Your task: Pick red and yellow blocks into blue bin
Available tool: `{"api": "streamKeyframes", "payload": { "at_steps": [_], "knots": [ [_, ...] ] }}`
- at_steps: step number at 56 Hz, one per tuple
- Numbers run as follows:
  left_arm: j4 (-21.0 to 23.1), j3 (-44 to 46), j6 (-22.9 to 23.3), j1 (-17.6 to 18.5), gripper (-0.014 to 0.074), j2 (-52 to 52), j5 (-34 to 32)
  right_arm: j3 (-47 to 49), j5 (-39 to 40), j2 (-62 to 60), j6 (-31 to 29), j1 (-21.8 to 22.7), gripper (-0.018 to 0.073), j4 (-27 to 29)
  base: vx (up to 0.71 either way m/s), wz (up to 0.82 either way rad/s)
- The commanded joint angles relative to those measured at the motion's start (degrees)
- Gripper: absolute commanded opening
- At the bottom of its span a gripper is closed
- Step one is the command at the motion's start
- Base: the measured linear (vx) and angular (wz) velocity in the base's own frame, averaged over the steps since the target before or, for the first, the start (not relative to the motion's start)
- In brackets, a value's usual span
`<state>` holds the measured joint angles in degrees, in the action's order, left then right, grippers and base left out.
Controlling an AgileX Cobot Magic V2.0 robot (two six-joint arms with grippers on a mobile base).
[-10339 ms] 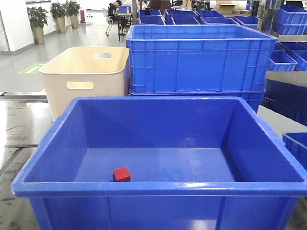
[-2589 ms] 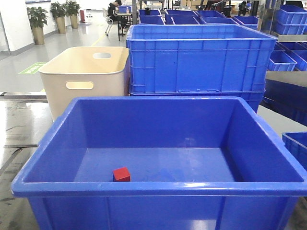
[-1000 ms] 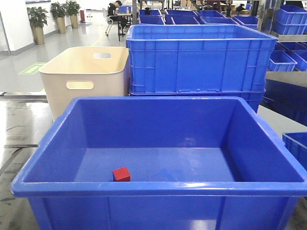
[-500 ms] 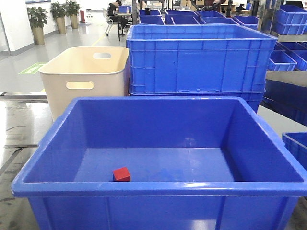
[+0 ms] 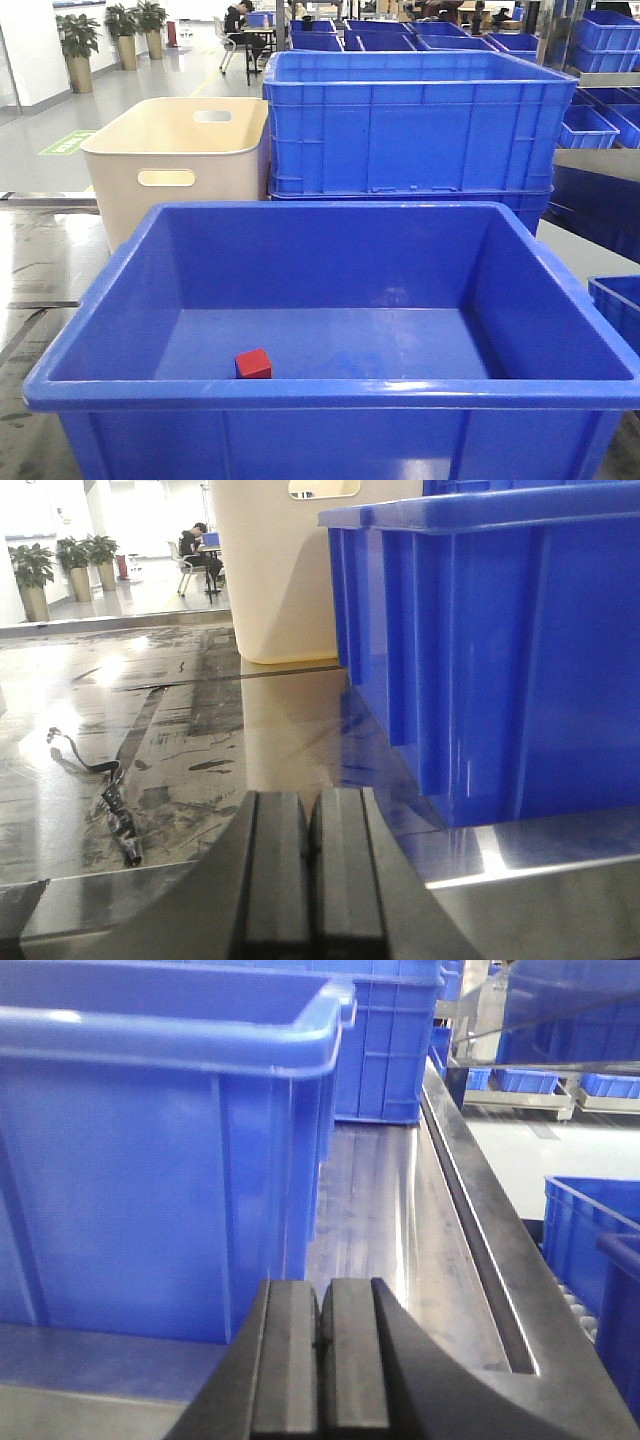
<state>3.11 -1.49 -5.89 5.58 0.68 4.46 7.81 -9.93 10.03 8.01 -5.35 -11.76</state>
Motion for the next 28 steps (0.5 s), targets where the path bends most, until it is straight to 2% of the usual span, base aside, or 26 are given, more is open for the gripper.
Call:
{"api": "streamKeyframes", "payload": {
  "at_steps": [1,28],
  "knots": [
    [0.2,0.94,0.34,0.0,-0.0006,0.84,-4.46,1.14,5.13,-0.62,0.09,0.26,-0.0011,-0.4,0.0,0.0],
    [0.2,0.94,0.34,0.0,-0.0006,0.84,-4.46,-2.67,7.78,-2.31,-0.18,0.06,-0.0011,0.11,0.0,0.0]
  ]
}}
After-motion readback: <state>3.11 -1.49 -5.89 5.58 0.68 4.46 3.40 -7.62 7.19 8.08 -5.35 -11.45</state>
